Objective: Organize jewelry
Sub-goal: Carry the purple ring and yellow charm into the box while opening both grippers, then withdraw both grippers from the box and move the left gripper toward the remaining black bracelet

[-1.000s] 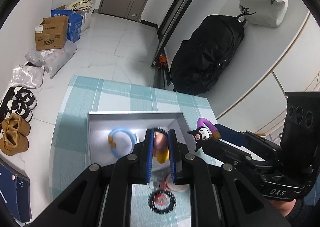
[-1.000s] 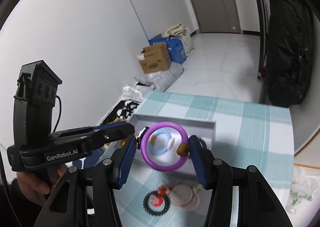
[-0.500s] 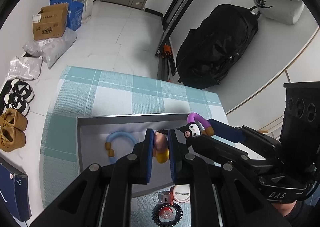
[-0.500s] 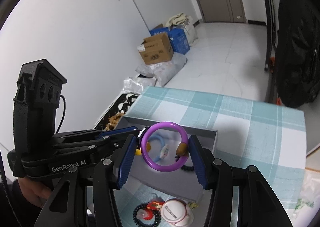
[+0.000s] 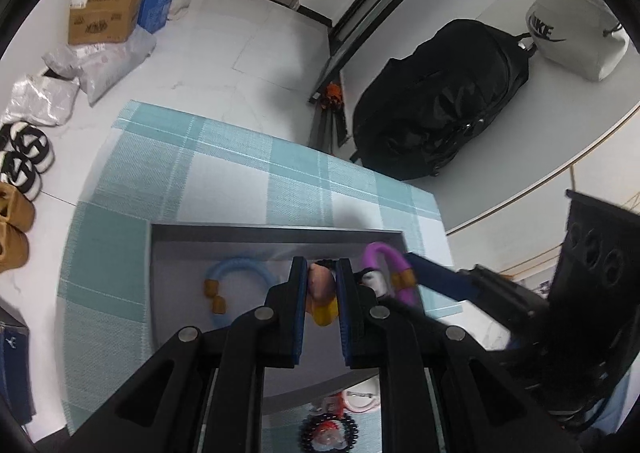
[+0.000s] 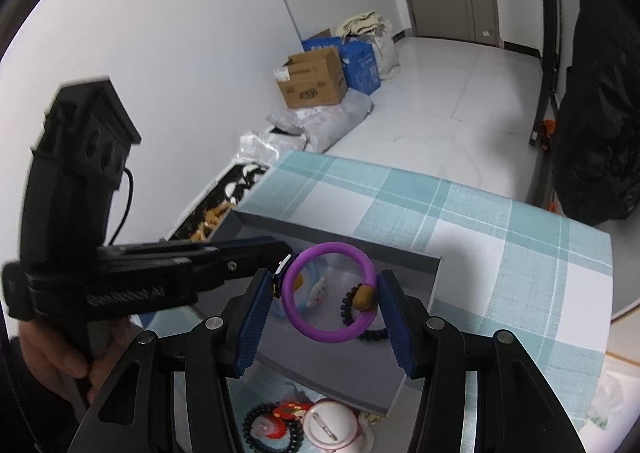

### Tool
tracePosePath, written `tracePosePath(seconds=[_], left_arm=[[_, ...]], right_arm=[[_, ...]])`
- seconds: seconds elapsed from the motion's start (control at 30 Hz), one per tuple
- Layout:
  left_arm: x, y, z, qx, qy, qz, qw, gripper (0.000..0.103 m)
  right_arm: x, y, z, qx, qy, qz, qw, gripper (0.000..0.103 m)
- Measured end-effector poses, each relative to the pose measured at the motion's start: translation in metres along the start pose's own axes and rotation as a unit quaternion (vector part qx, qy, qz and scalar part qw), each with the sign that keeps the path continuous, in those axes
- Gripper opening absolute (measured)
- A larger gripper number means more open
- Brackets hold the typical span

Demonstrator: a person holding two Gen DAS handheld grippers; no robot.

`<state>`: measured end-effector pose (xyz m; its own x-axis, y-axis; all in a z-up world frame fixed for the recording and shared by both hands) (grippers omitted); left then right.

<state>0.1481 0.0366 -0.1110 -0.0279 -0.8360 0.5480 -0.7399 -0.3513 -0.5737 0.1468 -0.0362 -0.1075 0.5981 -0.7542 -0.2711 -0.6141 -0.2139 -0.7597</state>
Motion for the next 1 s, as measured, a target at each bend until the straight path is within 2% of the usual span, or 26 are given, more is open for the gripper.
tracePosePath(seconds=[0.1, 0.13, 0.17, 0.2, 0.27, 0.5, 0.9, 1.0], left_arm=[[0.001, -0.002, 0.000, -0.004, 0.005, -0.011, 0.9999, 0.010], [0.000, -0.003, -0.001, -0.002, -0.002, -0.008, 1.0000, 0.015], [0.000, -0.003, -0.002, 0.000, -0.006, -0.003, 1.0000, 0.025], [0.001, -0.005, -0.005, 0.007, -0.004, -0.003, 1.0000, 0.029], [0.001, -0.008, -0.010, 0.021, 0.001, -0.007, 0.9998, 0.041], [-0.001, -0.011, -0.022, 0.040, -0.006, 0.005, 0.9992, 0.043], [0.003, 0.003, -0.042, 0.065, -0.063, 0.070, 0.9934, 0.046], [0.005, 0.005, -0.048, 0.075, -0.073, 0.081, 0.9912, 0.049]], right_arm=[[0.000, 0.001, 0.002, 0.000, 0.017, -0.021, 1.000, 0.056], [-0.001, 0.001, 0.002, 0.002, 0.016, -0.025, 1.000, 0.059], [-0.001, 0.001, 0.001, 0.005, 0.014, -0.028, 1.000, 0.062], [-0.001, 0.000, -0.002, 0.009, 0.015, -0.030, 0.999, 0.069], [-0.001, 0.000, -0.005, 0.016, 0.013, -0.029, 0.999, 0.072], [0.003, -0.001, -0.021, 0.036, 0.028, -0.027, 0.999, 0.081], [0.008, 0.007, -0.046, 0.069, 0.041, 0.004, 0.997, 0.087], [0.008, 0.010, -0.052, 0.076, 0.043, 0.008, 0.996, 0.087]])
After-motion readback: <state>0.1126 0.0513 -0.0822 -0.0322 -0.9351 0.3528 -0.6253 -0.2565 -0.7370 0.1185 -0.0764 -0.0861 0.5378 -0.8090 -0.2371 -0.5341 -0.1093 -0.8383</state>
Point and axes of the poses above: each gripper's, at about its wrist camera, not at the fingertips, and z roughly the way its jaws point, x to its right, y to its underside, the point moved 8 cm from there along z, roughly the way its jaws point, and after that the axes turned 13 degrees about x, right-handed, at the moved point
